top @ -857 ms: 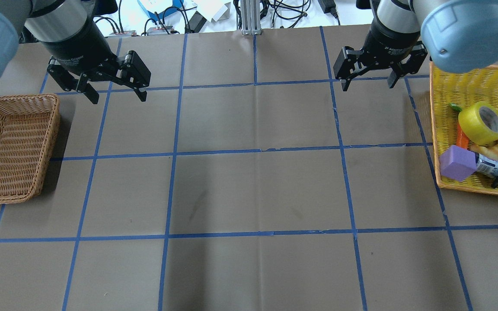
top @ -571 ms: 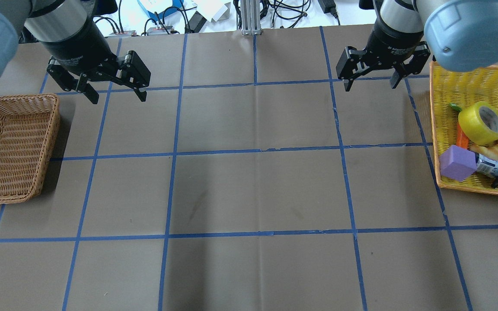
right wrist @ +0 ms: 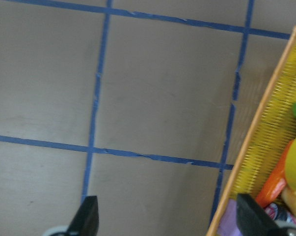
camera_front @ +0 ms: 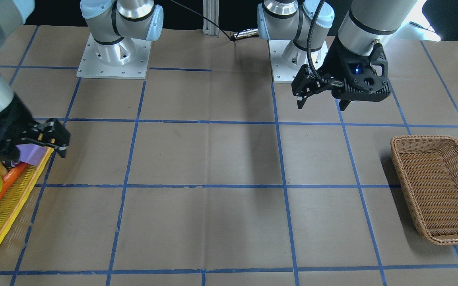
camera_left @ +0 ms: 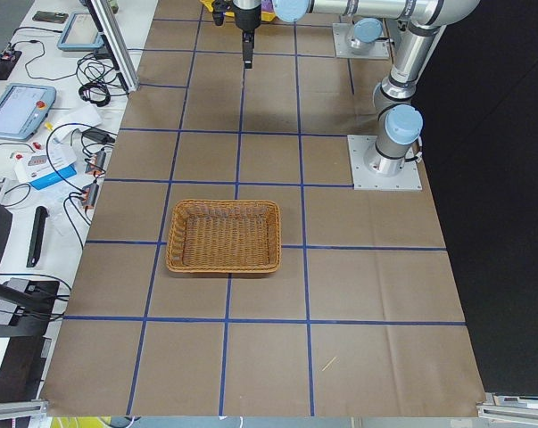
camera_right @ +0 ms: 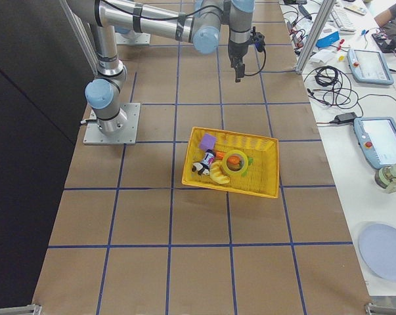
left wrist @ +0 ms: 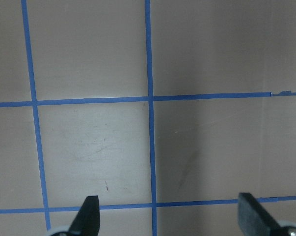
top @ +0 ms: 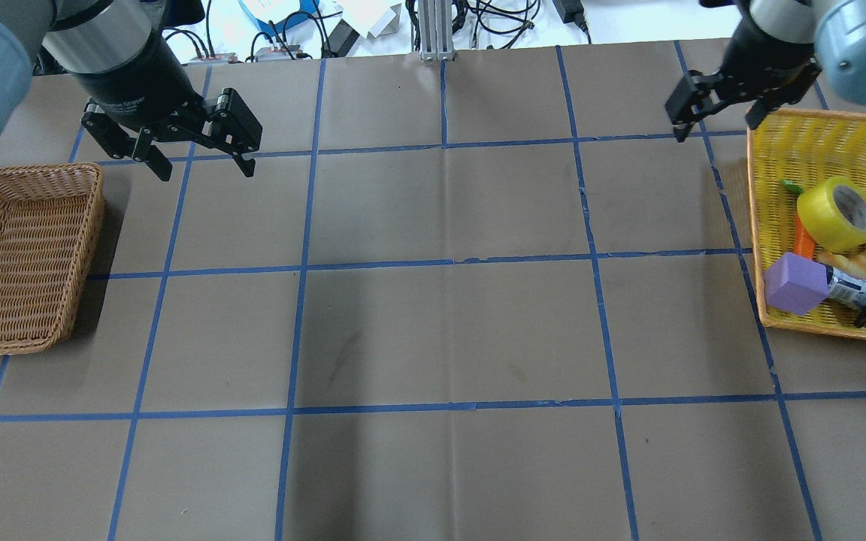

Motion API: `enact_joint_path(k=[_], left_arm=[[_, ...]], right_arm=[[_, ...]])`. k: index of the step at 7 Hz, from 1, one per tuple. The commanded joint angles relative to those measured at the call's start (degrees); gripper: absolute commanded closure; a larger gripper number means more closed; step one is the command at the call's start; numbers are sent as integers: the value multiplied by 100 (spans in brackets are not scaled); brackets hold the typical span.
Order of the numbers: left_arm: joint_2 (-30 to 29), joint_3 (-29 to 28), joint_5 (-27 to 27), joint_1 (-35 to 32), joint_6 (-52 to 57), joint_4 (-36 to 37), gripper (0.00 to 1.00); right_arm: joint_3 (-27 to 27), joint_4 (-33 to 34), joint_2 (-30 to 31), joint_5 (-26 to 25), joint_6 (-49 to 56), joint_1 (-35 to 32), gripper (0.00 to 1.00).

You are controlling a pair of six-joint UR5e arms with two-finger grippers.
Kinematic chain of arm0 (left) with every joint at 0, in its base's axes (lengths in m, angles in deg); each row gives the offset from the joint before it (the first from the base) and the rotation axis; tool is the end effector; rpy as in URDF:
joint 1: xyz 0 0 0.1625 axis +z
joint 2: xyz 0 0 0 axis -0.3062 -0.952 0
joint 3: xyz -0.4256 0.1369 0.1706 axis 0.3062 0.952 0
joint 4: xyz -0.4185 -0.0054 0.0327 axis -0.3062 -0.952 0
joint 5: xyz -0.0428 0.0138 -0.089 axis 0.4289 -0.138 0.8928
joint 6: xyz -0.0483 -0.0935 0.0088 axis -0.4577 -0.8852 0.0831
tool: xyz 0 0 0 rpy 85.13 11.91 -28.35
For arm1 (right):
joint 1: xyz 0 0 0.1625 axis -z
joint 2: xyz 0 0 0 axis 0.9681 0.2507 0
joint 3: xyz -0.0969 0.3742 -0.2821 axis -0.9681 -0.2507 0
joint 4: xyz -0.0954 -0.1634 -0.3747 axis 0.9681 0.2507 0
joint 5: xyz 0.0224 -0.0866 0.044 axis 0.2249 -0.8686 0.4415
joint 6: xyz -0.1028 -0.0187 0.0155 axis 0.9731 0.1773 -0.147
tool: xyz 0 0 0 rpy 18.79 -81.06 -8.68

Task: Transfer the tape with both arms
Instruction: 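Move the right gripper toward the yellow basket above the tape roll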

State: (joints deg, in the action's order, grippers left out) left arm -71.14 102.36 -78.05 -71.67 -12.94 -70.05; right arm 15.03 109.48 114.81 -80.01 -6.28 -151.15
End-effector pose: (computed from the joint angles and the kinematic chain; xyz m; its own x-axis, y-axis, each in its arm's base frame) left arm -0.1312 -0.5150 0.5469 -0.9996 0.0171 0.0232 0.0172 0.9998 0.0051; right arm -0.0161 -0.6059 0.4629 -0.9882 -0.1529 0.0121 -0.1534 0.9868 -0.0529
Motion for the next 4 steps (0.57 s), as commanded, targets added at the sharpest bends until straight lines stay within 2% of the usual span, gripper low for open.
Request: enact_joint_path(k=[1, 3, 4], left_arm=[[0, -5, 0, -6, 0, 1, 0], [0, 3, 0, 3, 0, 1, 0], [0, 3, 0, 3, 0, 1, 0]], right_arm=[[-100, 602, -806, 224, 1513, 1199, 0], [-40, 459, -1250, 986, 1607, 1966, 1], [-39, 162, -1285, 981, 1598, 1994, 2]])
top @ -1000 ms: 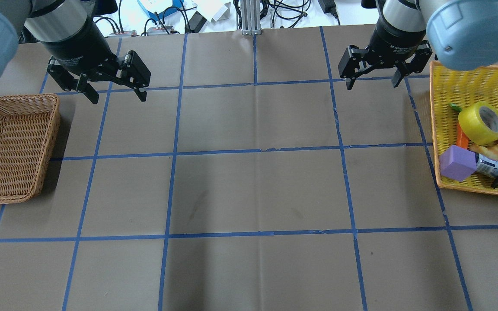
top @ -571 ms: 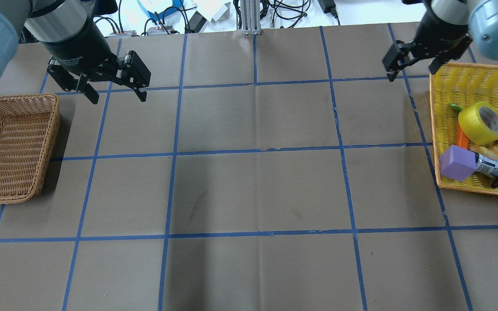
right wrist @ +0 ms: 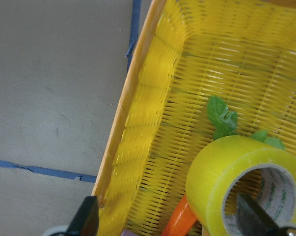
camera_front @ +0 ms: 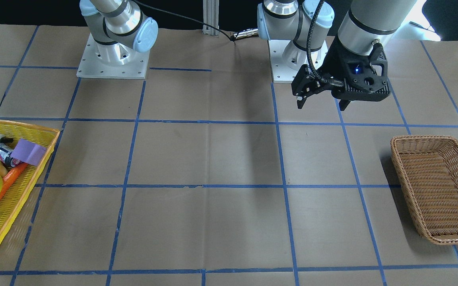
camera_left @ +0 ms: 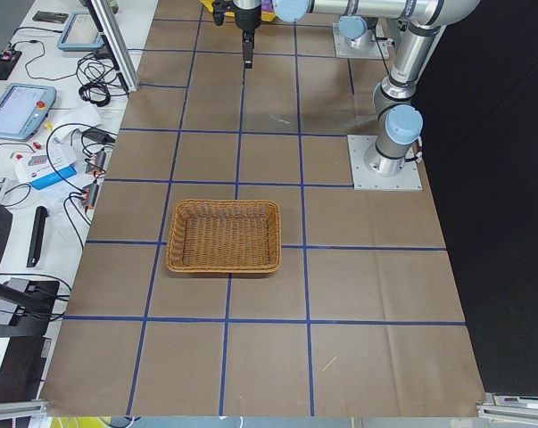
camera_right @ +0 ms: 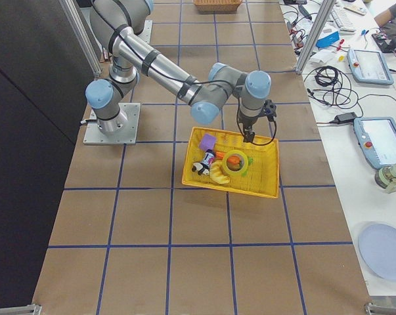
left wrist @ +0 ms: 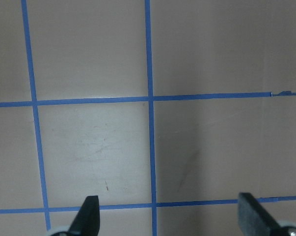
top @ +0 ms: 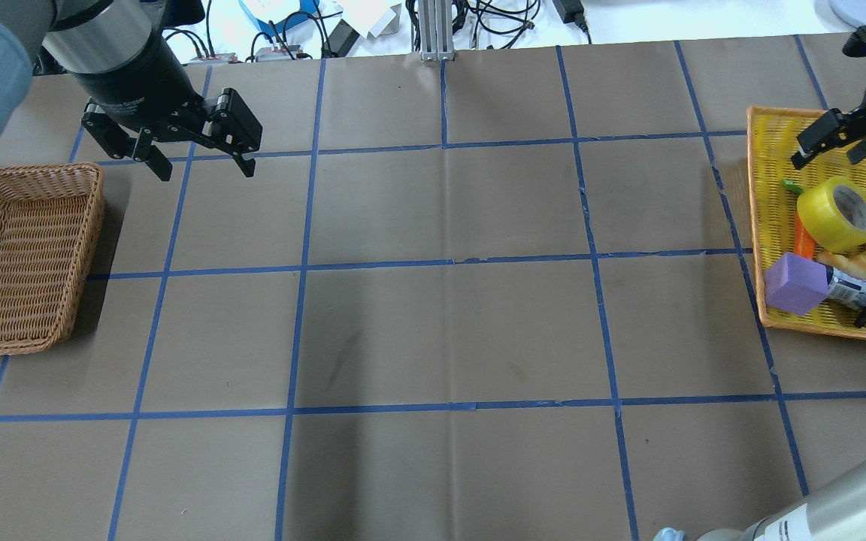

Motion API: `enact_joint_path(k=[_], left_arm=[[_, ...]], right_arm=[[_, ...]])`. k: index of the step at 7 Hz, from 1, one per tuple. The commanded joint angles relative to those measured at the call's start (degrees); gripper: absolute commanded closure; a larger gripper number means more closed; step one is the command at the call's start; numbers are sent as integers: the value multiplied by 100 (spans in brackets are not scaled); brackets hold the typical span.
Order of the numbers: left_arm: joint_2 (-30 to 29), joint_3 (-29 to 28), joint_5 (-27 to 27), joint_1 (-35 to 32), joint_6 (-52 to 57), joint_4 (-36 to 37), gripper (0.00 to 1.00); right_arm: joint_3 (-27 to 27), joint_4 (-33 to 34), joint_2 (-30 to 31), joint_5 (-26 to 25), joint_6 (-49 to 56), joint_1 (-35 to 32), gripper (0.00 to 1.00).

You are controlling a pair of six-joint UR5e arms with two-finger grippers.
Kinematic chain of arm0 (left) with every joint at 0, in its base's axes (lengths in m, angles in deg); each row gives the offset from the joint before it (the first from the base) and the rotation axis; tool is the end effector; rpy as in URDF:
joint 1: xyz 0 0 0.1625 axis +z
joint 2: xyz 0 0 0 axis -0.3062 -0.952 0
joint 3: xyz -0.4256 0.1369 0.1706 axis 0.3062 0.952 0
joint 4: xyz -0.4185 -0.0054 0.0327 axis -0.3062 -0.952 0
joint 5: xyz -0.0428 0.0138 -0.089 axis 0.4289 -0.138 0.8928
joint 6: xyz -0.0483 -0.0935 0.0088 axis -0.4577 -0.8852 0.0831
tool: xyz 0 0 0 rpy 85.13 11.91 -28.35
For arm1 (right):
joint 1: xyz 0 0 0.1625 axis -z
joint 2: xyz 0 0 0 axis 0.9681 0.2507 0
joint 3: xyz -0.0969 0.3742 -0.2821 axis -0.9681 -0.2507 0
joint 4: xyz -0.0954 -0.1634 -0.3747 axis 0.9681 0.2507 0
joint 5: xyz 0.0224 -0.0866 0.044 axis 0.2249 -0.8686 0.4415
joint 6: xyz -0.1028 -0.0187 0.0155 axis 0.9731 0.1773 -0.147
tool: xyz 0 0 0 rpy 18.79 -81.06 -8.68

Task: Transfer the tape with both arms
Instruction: 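Move the right gripper toward the yellow basket above the tape roll, then lower the right gripper and grasp the yellow tape roll in the basket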

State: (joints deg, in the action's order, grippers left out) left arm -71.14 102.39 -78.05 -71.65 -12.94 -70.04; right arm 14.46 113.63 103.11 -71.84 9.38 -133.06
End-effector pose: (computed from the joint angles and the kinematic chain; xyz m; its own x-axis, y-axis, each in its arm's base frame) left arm -0.1310 -0.5151 0.5467 -0.9996 0.0167 0.0232 0.0169 0.9998 0.0055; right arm -0.2228 -0.6294 0.3489 -0.9811 -0.1077 -0.1607 -0.1023 0.9939 -0.0416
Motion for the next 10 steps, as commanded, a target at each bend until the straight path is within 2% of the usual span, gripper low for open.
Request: enact_joint_path(k=[1, 3, 4, 5, 6, 8, 9, 10], left_arm=[[0, 1, 0, -8, 0, 0, 0], [0, 1, 0, -8, 0, 0, 0], [0, 1, 0, -8, 0, 0, 0], [0, 1, 0, -8, 0, 0, 0], [0, 1, 0, -8, 0, 0, 0], [0, 1, 0, 1, 0, 0, 0], [0, 1, 0, 1, 0, 0, 0], [0, 1, 0, 1, 0, 0, 0]], right_arm=[[27, -255, -186, 112, 33, 203, 3], [36, -247, -545, 199, 172, 552, 3], [27, -282, -634, 121, 365, 563, 36], [-7, -700, -635, 120, 349, 555, 79], [-25, -904, -626, 138, 288, 554, 97], [-165, -915, -539, 129, 279, 554, 100], [-296, -993, -251, 112, 183, 467, 100], [-367, -1342, 187, 51, -279, 136, 100]])
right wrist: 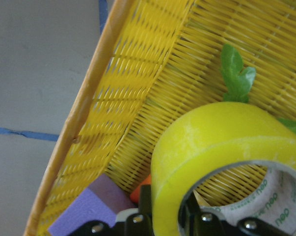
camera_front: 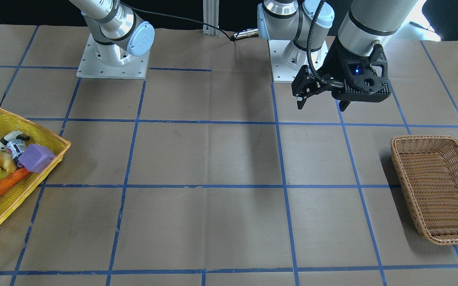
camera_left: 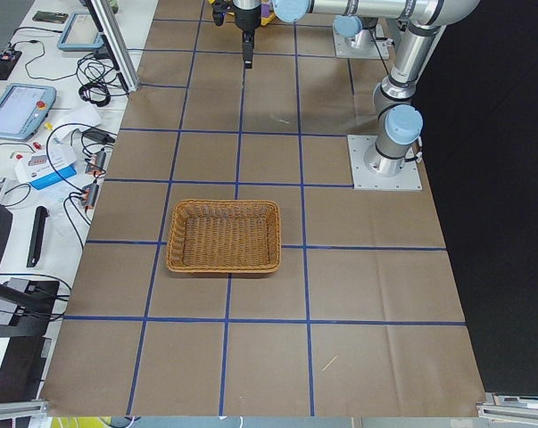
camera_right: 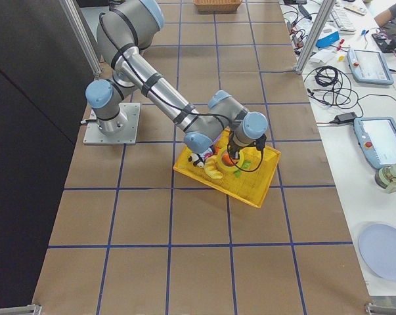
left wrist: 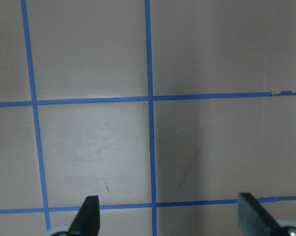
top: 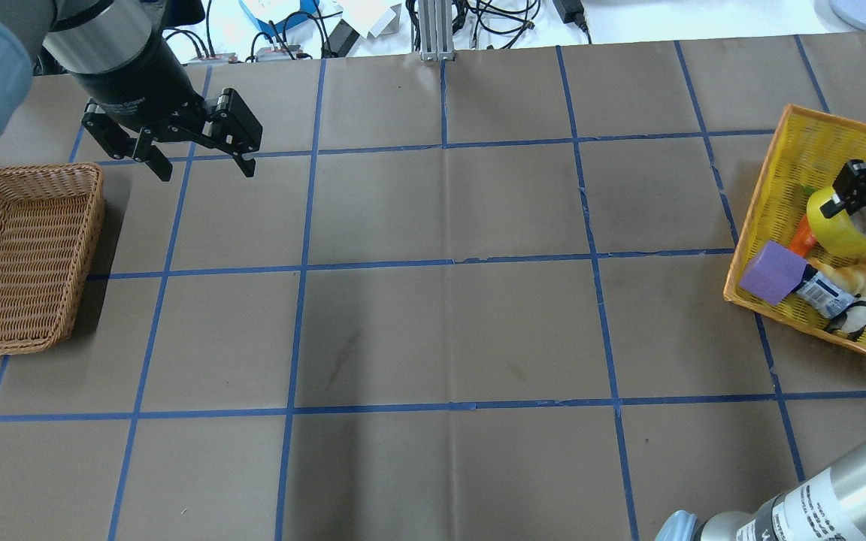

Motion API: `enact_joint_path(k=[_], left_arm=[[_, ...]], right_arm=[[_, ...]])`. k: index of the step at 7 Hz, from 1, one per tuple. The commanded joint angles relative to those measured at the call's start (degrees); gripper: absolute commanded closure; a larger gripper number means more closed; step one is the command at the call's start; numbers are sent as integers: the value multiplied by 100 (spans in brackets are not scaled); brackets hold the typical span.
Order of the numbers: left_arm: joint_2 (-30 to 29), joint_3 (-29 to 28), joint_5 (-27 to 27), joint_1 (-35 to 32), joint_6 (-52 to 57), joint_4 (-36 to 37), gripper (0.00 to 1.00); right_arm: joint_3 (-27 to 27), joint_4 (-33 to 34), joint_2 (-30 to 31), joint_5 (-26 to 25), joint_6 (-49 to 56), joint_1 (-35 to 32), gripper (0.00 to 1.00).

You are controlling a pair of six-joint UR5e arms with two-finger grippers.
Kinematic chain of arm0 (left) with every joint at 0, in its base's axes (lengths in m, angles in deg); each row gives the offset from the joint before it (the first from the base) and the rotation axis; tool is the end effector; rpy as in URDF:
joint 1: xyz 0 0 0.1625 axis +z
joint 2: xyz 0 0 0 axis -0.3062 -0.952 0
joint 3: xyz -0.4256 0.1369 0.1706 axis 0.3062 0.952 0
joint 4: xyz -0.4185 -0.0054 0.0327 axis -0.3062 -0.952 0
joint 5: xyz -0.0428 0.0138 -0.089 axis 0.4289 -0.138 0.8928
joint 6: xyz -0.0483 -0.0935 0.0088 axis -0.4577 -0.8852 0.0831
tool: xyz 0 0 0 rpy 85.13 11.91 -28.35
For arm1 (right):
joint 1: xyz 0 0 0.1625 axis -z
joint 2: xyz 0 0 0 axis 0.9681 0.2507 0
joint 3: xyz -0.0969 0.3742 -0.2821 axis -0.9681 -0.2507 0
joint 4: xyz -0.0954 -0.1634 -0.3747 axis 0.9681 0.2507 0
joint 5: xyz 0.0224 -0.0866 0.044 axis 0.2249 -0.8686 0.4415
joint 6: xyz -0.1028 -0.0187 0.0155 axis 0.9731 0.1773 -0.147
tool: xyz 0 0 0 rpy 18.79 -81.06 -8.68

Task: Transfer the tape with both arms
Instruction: 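Lower the right gripper and grasp the yellow tape roll in the basket, then carry the tape roll with the right gripper to the table center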

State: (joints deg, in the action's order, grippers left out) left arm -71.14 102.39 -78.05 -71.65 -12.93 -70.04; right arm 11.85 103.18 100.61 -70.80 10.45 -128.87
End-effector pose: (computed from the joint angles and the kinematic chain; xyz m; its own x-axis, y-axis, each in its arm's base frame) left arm -0.1310 -0.5151 0.5467 -0.9996 0.0169 0.0232 0.0170 0.9998 0.0055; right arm -0.2655 -0.6110 0.3266 -0.9586 -0.0218 -0.2840 -0.0474 0.9954 0.0836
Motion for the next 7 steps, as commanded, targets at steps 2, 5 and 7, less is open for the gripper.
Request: enact_joint_path(k=[2, 5, 7], left_arm=[[0, 0, 0, 10, 0, 0, 0], [0, -9, 9, 10, 0, 0, 0], [0, 0, 0, 10, 0, 0, 0]], right_arm=[[-47, -353, 1211, -264, -1770, -1763, 100], [129, -381, 1321, -178, -4829, -4295, 100], [541, 405, 892, 76, -5826, -5239, 100]])
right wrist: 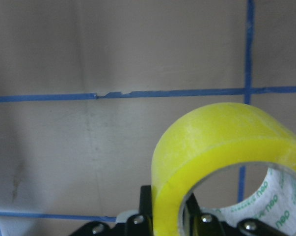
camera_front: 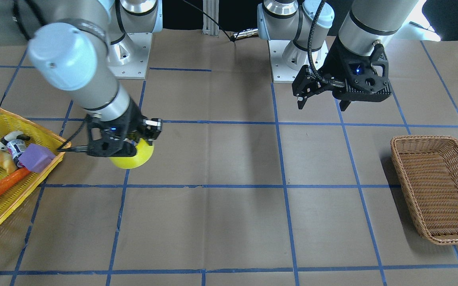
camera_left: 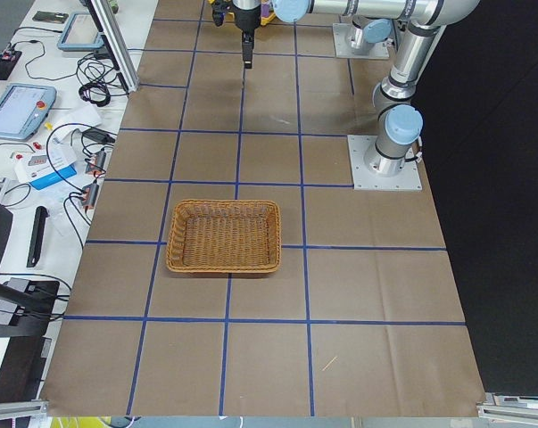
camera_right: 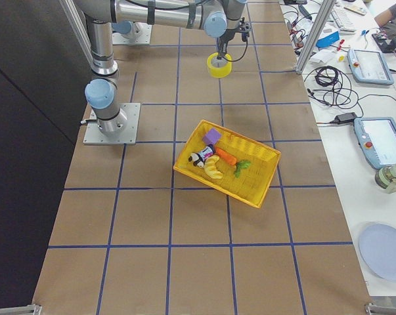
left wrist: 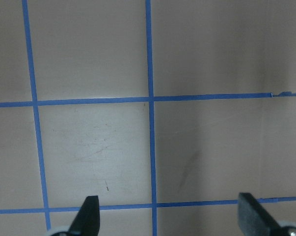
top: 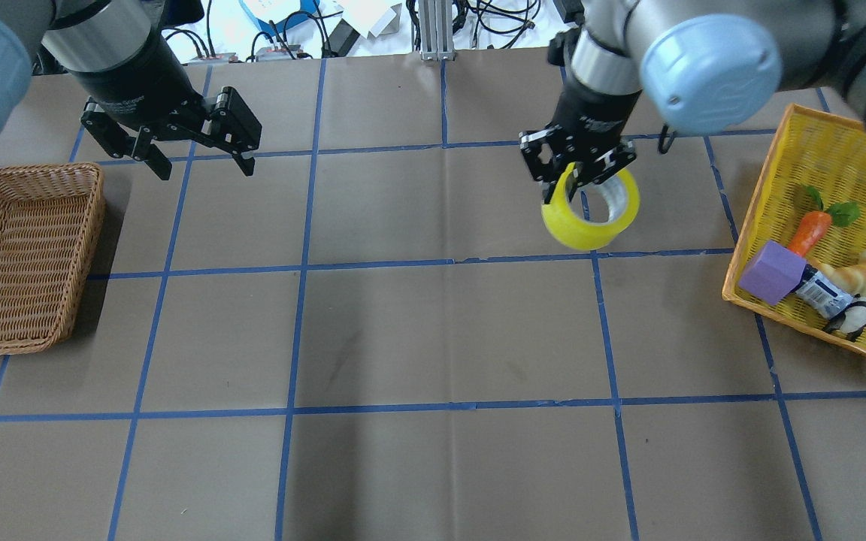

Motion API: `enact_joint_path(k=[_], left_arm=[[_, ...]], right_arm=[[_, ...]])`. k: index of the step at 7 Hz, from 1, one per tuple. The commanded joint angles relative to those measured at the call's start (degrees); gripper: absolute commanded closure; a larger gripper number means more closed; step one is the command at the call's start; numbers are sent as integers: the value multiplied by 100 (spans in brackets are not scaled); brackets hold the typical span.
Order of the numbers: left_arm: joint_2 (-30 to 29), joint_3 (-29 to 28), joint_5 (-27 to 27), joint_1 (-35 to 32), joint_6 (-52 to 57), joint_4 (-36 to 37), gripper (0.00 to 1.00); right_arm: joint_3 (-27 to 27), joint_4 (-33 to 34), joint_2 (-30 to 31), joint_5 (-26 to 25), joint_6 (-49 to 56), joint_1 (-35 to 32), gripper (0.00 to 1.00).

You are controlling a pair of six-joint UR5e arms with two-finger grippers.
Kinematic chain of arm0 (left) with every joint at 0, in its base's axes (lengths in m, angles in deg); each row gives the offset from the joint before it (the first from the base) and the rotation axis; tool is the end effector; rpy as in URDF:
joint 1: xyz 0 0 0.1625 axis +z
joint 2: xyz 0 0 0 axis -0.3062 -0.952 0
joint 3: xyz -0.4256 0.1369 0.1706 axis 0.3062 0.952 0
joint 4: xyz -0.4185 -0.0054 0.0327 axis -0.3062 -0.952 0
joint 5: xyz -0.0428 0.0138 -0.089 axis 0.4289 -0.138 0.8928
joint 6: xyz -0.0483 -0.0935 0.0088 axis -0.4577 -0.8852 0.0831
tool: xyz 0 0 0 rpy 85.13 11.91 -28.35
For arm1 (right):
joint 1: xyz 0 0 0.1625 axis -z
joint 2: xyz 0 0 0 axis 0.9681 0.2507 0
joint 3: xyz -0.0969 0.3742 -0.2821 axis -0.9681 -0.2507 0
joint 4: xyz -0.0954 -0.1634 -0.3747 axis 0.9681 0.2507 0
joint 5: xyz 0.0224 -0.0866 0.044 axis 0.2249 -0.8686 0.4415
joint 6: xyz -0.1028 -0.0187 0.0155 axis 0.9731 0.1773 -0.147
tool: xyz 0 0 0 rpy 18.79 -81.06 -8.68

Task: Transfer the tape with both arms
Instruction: 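Carry the tape roll with the right gripper to the table center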

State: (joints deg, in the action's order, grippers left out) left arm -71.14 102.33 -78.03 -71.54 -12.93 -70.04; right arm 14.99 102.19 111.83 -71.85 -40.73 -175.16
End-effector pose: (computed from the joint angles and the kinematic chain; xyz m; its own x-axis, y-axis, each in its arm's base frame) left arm -0.1301 -0.5154 0.5472 -0.9996 0.0150 0.0235 0.0151 0.9999 0.0044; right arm 0.2468 -0.5585 0.4215 -0.9913 0.0473 -0.1229 0.0283 0.9880 0.1519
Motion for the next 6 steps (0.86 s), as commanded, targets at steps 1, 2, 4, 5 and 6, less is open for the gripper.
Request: enact_joint_path(k=[1, 2, 4, 5, 6], left_arm=[[0, -2, -2, -1, 0, 0, 0], [0, -2, -2, -1, 0, 0, 0], [0, -2, -2, -1, 0, 0, 0], [0, -2, -2, 8, 0, 0, 0], [0, 7, -2, 8, 0, 17, 0]], right_arm=[[342, 972, -502, 705, -1488, -1031, 99], [361, 1498, -913, 771, -2122, -1462, 92], [291, 2116, -1137, 702, -2864, -1730, 6], [160, 2310, -1059, 502, -2571, -1573, 0], [20, 2269, -910, 99, -1428, -1267, 0]])
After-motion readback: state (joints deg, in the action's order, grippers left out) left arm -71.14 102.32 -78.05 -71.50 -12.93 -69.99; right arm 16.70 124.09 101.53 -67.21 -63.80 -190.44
